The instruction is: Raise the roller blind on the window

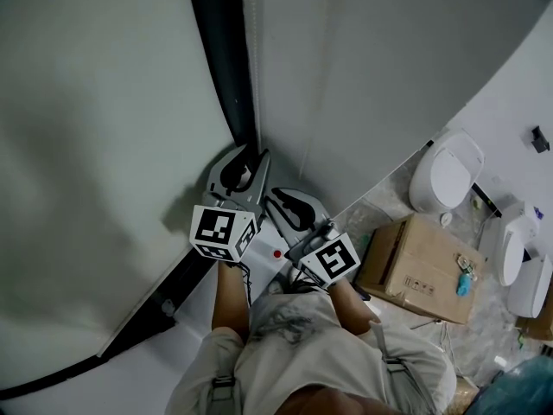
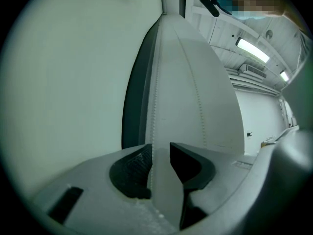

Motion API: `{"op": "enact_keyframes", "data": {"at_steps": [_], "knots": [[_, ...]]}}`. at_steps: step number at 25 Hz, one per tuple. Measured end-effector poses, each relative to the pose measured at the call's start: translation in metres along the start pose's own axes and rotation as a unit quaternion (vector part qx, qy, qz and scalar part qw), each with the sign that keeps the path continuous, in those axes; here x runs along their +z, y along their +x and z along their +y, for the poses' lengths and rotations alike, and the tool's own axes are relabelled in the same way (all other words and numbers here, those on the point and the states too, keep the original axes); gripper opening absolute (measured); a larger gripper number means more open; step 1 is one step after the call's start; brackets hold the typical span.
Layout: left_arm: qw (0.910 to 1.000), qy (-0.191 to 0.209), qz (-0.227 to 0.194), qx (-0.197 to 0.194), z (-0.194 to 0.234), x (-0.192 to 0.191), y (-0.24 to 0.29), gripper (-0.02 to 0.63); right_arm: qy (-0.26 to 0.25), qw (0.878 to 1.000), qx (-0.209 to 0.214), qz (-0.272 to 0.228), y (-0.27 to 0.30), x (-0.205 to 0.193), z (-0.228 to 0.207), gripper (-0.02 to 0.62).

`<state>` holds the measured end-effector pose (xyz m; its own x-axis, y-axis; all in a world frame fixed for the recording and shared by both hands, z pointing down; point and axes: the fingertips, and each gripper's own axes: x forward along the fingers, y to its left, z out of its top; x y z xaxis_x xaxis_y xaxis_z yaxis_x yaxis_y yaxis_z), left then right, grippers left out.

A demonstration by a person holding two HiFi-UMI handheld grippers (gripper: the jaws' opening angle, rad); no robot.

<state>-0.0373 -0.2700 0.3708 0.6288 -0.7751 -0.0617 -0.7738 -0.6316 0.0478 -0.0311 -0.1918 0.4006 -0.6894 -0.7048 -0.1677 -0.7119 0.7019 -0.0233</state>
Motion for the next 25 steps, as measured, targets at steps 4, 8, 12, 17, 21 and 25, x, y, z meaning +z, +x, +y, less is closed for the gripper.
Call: {"op": "enact_keyframes", "data": {"at_steps": [4, 8, 12, 17, 21, 25], "knots": [[0.9999, 0.004, 0.006, 0.008, 0.0, -0.004, 0.006, 0.121, 0.002, 1.0, -0.002, 0.006, -0.005, 0.0, -0.002, 0.078], [0.9998, 0.004, 0.011, 0.013, 0.0, -0.007, 0.009, 0.124, 0.002, 1.0, 0.004, -0.02, -0.006, 0.011, -0.001, 0.075], [0.9992, 0.014, 0.016, 0.033, 0.006, -0.009, 0.009, 0.126, 0.008, 1.0, 0.008, -0.005, -0.012, 0.005, -0.002, 0.075], [0.9972, 0.034, 0.005, 0.066, 0.012, -0.001, 0.004, 0.115, 0.012, 1.0, 0.018, 0.002, -0.015, 0.001, 0.0, 0.075], [0.9961, 0.036, 0.001, 0.081, 0.014, -0.001, 0.003, 0.114, 0.014, 0.999, 0.021, -0.022, -0.012, 0.013, 0.0, 0.072], [0.9967, 0.035, 0.005, 0.073, 0.011, -0.004, 0.008, 0.114, 0.01, 1.0, 0.018, -0.017, -0.016, 0.012, -0.003, 0.071]]}}
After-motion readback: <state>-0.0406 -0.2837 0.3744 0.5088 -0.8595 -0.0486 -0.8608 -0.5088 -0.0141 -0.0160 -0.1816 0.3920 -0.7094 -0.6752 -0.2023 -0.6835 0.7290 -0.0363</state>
